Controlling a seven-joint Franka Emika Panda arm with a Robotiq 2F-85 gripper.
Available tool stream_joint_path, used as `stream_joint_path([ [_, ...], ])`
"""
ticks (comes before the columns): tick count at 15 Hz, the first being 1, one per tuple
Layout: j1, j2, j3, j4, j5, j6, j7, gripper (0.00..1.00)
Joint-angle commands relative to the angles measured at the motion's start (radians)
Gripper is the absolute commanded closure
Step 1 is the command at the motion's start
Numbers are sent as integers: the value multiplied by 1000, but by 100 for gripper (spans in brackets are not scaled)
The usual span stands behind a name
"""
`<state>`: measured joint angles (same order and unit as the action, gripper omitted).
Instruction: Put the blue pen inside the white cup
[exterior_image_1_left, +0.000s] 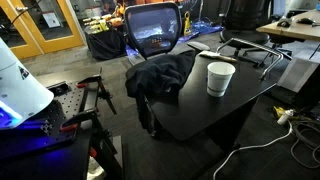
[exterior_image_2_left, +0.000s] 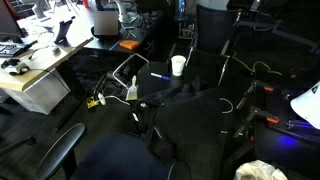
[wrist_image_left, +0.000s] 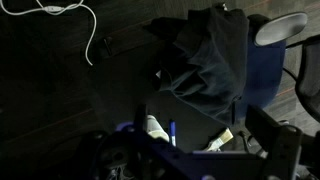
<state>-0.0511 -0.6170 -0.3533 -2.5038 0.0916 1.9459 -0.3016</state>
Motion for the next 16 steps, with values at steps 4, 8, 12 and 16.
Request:
stream_joint_path([
  [4,-30,7,25,2,17,-4,-15,0],
  [8,-26,18,31,8,17,2,-14,0],
  [12,-4,79,69,34,19,20,-4,0],
  [16,11,147,129,52,21,93,14,0],
])
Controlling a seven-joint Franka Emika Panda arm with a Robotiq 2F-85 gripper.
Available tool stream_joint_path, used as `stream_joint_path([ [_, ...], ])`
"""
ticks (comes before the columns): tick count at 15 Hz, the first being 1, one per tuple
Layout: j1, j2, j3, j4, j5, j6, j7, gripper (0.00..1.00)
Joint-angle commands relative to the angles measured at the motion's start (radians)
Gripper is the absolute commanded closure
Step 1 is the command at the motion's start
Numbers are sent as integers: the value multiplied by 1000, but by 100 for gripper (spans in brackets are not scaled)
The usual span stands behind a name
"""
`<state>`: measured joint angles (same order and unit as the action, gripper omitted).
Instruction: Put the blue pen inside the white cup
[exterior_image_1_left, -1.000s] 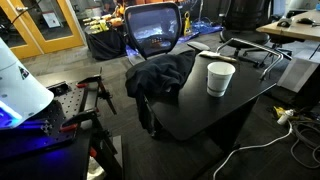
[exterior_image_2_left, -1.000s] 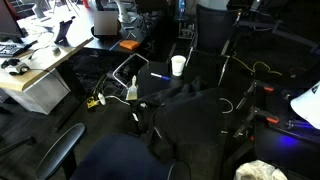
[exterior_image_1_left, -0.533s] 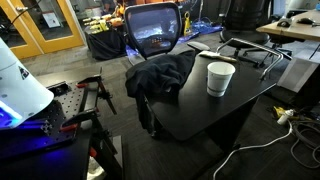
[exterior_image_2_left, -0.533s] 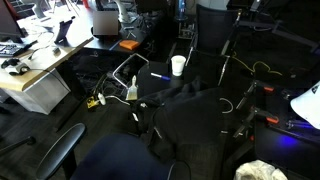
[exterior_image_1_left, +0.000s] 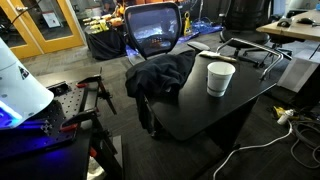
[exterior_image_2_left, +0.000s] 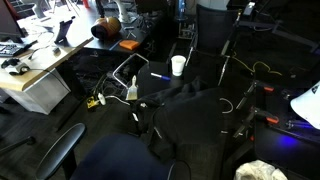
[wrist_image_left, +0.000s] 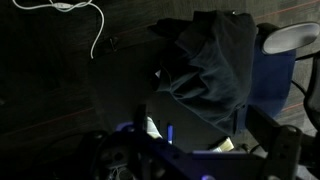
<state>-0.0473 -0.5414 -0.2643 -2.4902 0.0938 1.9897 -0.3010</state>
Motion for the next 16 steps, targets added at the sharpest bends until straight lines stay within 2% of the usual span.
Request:
stream_joint_path([
  [1,9,90,55,42,16,75,23,0],
  [8,12,287,149,116,-26,271,102,0],
  [16,21,518,228,242,-151,402,192,0],
])
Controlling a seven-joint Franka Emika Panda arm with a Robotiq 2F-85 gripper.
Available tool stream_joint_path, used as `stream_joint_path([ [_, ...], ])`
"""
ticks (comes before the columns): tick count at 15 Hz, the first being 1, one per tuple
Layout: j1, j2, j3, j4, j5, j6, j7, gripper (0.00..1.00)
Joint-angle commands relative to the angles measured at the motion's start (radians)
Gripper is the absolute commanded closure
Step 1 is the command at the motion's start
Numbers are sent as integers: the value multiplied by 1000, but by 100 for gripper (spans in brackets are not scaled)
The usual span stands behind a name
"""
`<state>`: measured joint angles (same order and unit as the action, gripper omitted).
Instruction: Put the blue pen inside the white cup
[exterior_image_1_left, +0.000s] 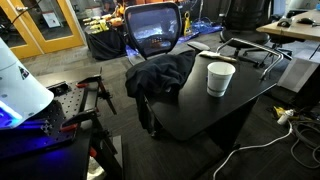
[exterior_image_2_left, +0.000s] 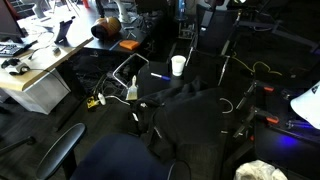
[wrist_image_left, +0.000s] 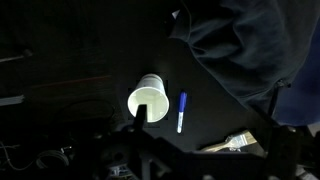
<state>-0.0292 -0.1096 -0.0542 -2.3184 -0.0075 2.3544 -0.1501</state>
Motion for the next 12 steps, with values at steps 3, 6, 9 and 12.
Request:
stream_joint_path([
  [3,7,178,30,138,-81,71,55,0],
  [6,16,267,34,219,-92,74,54,0],
  [9,23,353,37,308,-94,56,51,0],
  [12,25,443,43,400,-84,44,37,0],
])
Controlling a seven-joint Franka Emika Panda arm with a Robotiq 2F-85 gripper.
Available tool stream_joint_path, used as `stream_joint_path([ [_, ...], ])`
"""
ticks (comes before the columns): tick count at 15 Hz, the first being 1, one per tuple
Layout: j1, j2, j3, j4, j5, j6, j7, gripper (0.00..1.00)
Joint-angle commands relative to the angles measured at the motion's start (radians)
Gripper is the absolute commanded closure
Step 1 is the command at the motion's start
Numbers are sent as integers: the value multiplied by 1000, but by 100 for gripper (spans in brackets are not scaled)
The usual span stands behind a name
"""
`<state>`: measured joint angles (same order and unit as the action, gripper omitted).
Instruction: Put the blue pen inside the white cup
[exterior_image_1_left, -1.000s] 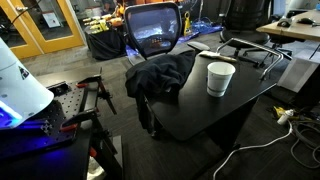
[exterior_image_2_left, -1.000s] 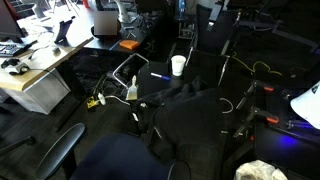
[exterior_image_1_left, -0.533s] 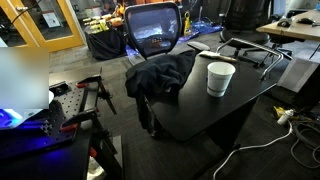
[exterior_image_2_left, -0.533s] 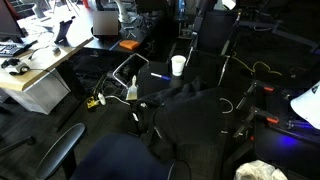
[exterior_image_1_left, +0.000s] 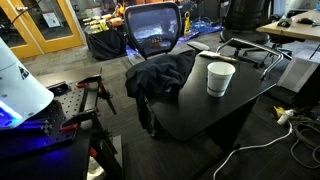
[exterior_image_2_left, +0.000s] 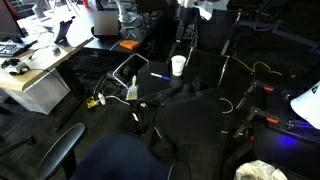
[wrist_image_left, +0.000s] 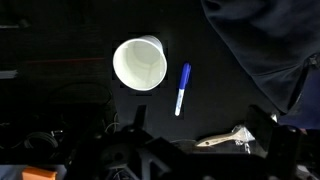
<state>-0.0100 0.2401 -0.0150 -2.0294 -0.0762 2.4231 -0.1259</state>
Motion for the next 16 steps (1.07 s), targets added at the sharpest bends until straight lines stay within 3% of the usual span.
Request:
stream_joint_path([
  [1,7,121,4,138,-14,-25,11,0],
  [6,11,247,5,247,-7,-33,15,0],
  [7,4,199,7,184,-4,-4,2,0],
  [16,1,264,10,242,0,5,-5,0],
])
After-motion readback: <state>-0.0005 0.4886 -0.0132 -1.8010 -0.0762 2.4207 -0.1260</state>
